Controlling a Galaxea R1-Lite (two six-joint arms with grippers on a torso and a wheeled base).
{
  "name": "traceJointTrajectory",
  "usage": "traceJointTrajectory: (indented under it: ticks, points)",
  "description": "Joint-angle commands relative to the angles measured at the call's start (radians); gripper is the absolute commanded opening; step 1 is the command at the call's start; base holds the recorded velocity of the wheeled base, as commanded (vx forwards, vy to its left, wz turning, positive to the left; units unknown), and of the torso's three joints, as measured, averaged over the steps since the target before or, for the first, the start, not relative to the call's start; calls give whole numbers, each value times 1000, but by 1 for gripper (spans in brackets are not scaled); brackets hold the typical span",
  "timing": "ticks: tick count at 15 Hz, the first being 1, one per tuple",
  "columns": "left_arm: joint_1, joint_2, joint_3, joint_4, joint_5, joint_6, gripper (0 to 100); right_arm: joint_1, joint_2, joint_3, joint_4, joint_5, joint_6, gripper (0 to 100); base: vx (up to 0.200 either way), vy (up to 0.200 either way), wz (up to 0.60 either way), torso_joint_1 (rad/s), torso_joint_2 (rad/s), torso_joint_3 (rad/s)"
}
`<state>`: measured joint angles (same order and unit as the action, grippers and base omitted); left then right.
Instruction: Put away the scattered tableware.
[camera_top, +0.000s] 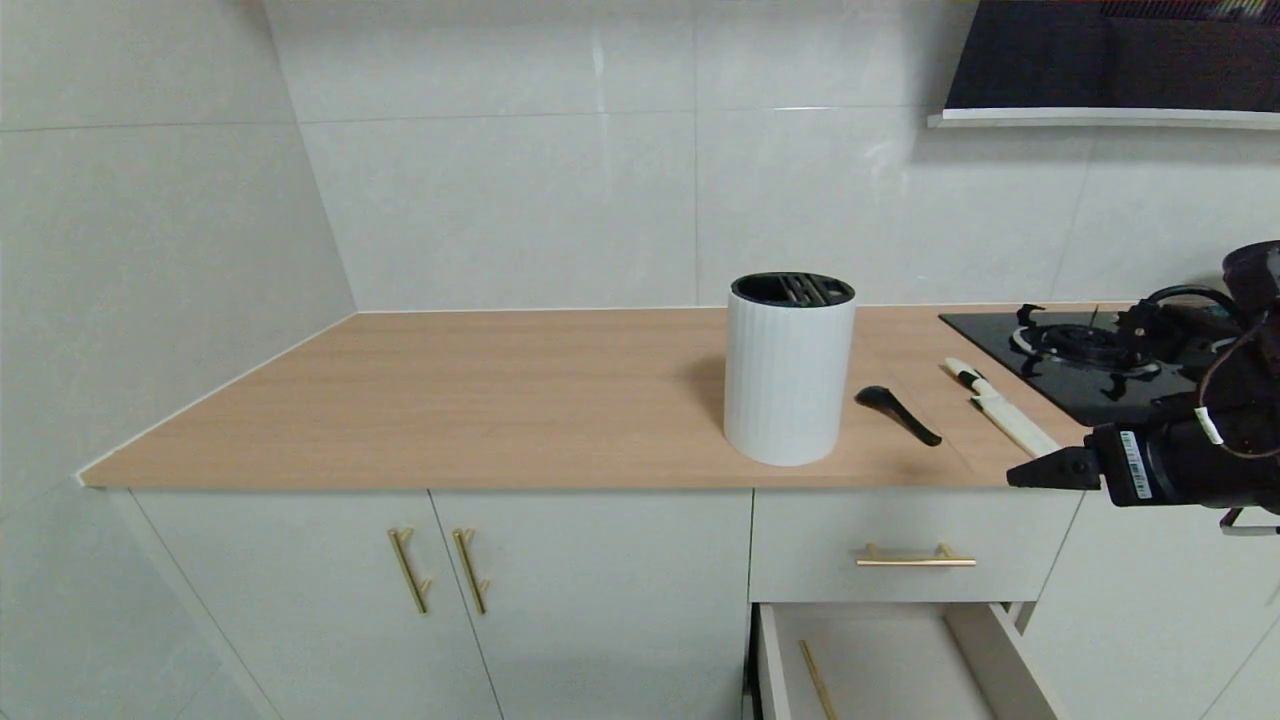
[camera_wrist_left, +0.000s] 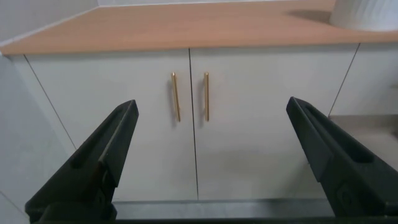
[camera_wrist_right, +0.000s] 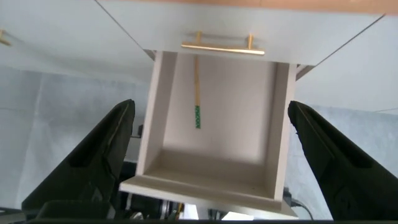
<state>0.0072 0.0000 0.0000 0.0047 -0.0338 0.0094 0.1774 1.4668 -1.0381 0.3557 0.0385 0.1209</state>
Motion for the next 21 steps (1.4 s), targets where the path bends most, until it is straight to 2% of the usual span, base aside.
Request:
traceJointTrajectory:
  ticks: [1,4,6,7,9,11,12,15,21]
  points:
    - [0,0,0,0,0,0,100,0,3,1,2,1,-6,100,0,0,0,149,-334,-183]
    - [0,0,0,0,0,0,100,0,9,1,-14,6,-12,100,0,0,0,58,-113,-61]
    - [0,0,0,0,0,0,100,-6,73,-7,-116,38,-40,100,0,0,0,0,0,0]
    - [0,0,0,0,0,0,100,-33,148,-17,-251,64,-109,100,0,0,0,0,0,0]
    - [0,0,0,0,0,0,100,-67,291,-45,-437,98,-224,100,0,0,0,0,0,0]
    - [0,0,0,0,0,0,100,-69,297,-46,-442,98,-227,100,0,0,0,0,0,0]
    - [0,0,0,0,0,0,100,-95,452,-126,-528,103,-283,100,0,0,0,0,0,0]
    - [0,0,0,0,0,0,100,-110,572,-169,-577,152,-290,100,0,0,0,0,0,0]
    - [0,0,0,0,0,0,100,-108,756,-217,-725,158,-290,100,0,0,0,0,0,0]
